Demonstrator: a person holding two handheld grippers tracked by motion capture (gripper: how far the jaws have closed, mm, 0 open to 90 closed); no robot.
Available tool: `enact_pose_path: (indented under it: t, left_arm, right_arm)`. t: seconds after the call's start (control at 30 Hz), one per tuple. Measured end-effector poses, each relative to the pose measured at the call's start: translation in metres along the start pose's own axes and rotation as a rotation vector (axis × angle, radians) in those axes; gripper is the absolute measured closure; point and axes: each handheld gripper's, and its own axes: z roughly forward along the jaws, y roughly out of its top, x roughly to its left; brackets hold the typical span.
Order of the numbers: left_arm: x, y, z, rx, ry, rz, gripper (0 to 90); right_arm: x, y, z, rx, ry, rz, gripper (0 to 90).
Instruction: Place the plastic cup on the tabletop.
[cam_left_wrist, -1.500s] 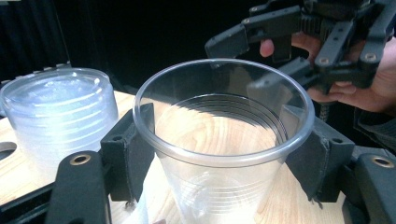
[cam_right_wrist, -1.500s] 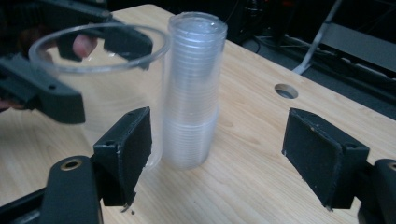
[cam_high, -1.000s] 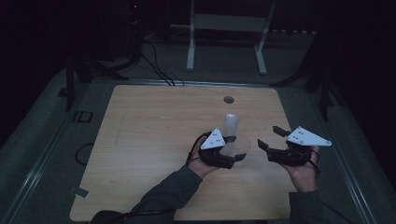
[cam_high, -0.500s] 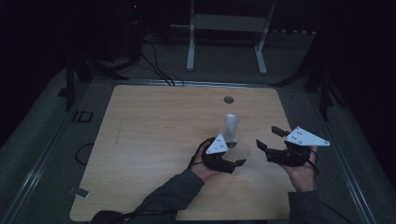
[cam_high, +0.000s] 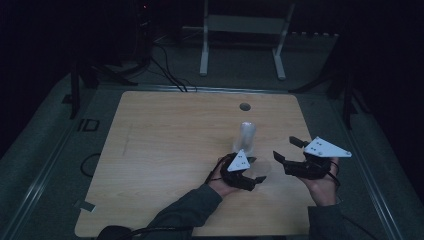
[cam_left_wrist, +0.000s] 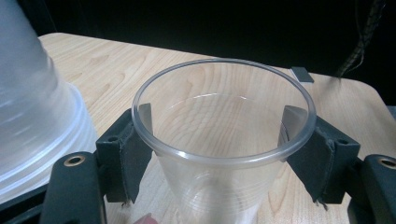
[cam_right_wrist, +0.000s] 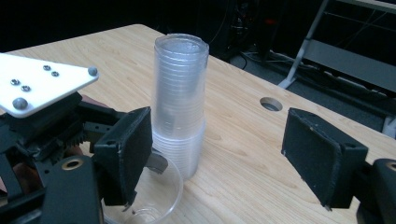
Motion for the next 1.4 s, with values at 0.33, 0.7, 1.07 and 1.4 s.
enact_pose_path:
  t: [0.33,0.7,1.07,1.4]
  left_arm:
    - [-0.002,-0.002,0.002,0.024,0.003,0.010,26.6]
    - [-0.002,-0.003,0.001,0.066,0.019,0.002,18.0]
    - [-0.001,-0.005,-0.012,0.072,0.043,-0.004,16.8]
    - [0.001,-0.009,-0.026,0.078,0.048,-0.010,16.7]
  right_arm:
    - [0.000,-0.001,0.000,0.000,0.001,0.002,24.0]
    - [0.000,-0.002,-0.001,0.002,0.005,0.002,24.0]
    - [0.000,-0.003,-0.001,0.002,0.007,0.003,23.9]
    - [-0.002,-0.004,-0.004,0.000,0.002,0.011,23.9]
